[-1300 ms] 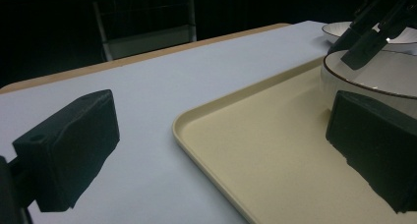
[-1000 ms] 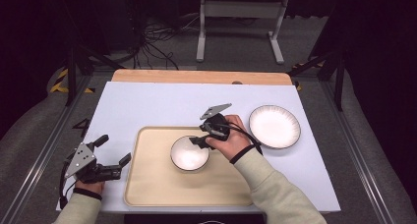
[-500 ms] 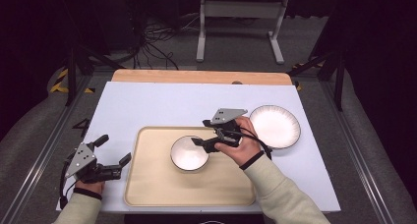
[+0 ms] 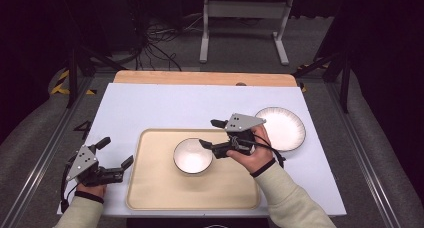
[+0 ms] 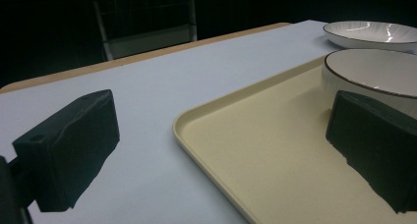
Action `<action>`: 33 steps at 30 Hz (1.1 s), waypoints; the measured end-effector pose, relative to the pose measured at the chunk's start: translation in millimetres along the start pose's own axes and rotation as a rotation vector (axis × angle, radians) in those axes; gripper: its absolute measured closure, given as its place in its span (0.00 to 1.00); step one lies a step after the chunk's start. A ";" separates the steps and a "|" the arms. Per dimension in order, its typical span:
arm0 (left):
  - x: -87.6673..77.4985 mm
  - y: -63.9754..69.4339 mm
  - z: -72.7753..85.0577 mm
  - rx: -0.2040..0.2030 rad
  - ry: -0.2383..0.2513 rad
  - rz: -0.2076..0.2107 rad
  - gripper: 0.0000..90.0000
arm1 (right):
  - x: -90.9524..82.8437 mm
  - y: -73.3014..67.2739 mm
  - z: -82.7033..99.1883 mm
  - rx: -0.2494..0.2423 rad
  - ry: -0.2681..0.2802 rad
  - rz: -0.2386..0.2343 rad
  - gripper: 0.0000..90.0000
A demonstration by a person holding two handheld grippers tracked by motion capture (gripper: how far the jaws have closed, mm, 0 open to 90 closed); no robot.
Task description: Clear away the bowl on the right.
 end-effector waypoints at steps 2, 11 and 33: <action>0.0 -0.1 0.0 0.000 0.000 0.001 0.00 | -1.6 -0.3 1.4 -0.005 0.005 0.003 0.28; 0.0 -0.1 0.0 0.000 0.000 0.001 0.00 | -18.8 1.7 5.5 -0.001 0.043 0.018 0.26; 0.3 -0.3 0.1 -0.002 -0.001 -0.001 0.00 | -80.7 18.1 29.0 0.042 0.080 0.140 0.24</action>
Point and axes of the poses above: each handheld gripper's, and its own axes: x roughly forward along the jaws, z roughly out of its underside, y roughly to its right, the point moved 3 cm from there along x, roughly forward along the jaws, and after that the axes turned 9 degrees about -z, right-handed, at the moved point
